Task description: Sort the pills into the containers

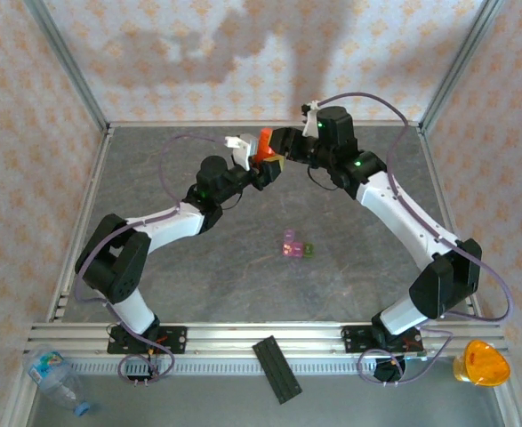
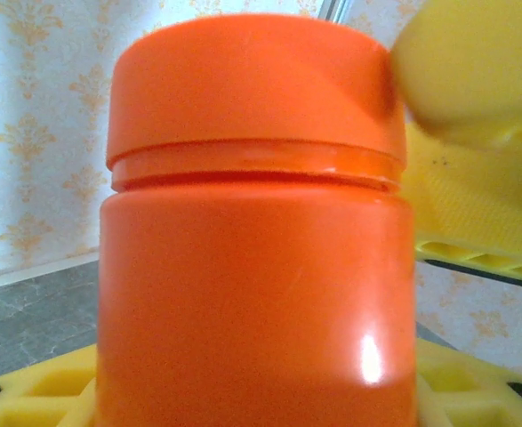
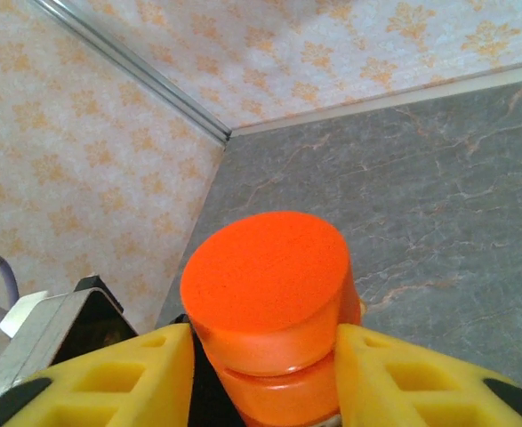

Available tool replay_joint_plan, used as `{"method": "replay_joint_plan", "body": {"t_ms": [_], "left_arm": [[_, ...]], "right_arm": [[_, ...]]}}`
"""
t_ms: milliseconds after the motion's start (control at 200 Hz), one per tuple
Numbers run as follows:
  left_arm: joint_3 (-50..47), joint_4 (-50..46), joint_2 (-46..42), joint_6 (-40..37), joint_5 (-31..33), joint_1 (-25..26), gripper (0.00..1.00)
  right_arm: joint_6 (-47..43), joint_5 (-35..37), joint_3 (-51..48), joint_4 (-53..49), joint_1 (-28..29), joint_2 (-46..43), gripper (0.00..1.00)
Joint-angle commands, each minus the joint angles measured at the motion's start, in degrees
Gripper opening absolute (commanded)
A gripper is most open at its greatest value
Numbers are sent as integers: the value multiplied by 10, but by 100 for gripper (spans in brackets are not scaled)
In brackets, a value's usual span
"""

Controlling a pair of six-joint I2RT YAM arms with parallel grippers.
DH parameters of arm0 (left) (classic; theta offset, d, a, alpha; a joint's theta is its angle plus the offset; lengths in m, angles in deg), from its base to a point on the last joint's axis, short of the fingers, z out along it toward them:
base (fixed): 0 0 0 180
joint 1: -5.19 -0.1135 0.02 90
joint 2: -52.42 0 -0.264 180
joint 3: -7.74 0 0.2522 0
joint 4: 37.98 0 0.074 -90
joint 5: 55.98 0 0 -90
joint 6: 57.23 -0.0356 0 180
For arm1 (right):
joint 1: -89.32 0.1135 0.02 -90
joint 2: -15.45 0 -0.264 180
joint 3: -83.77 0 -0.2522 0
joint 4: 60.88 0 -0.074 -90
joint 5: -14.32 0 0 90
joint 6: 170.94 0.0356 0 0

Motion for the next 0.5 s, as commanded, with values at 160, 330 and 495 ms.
{"method": "replay_joint_plan", "body": {"t_ms": [160,330,495], "left_arm": [[11,163,17,107,-192,-24,0],[39,221,45,189,-252,-29,0],[59,230,59,222,-280,-28,0]], "right_arm": [[-37,-118,-18,19,-68,-71,79],[-93,-195,25,-44,-78,-64,83],[-107,-231,62,-65,-79,-36,83]]}}
